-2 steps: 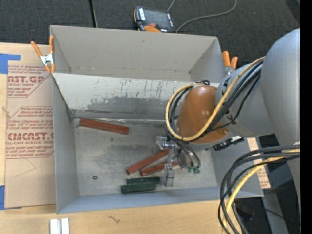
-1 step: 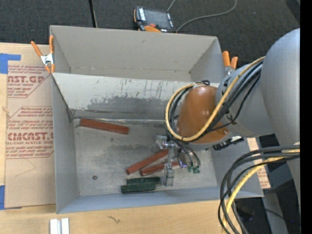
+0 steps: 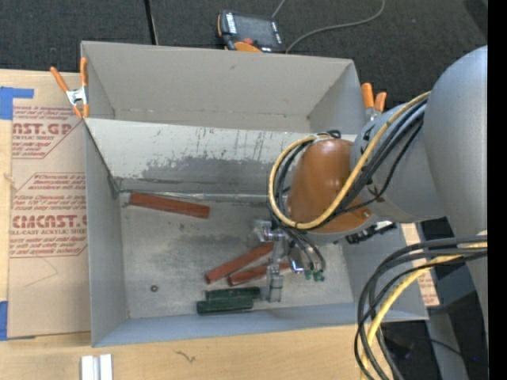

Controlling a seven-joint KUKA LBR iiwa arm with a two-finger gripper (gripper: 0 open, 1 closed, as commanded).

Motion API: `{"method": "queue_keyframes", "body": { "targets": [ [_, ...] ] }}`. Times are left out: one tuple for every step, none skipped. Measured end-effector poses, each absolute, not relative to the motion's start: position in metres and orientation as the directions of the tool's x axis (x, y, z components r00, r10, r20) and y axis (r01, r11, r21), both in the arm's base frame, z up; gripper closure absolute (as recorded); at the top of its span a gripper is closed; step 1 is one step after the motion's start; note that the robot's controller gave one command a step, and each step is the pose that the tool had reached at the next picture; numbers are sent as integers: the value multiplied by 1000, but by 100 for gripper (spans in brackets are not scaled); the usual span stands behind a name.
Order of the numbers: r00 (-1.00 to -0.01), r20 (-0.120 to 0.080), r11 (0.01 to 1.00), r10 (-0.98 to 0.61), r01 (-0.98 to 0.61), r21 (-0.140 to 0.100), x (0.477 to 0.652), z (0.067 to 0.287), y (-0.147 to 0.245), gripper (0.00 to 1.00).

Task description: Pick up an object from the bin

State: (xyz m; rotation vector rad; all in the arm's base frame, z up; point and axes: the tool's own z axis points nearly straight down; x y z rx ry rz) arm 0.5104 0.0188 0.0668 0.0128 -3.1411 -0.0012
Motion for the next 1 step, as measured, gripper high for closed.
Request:
{"method": "queue_keyframes", "body": {
  "targets": [
    [-1000,0,1000,-8,-8,1,510,67,19,0]
  ]
}}
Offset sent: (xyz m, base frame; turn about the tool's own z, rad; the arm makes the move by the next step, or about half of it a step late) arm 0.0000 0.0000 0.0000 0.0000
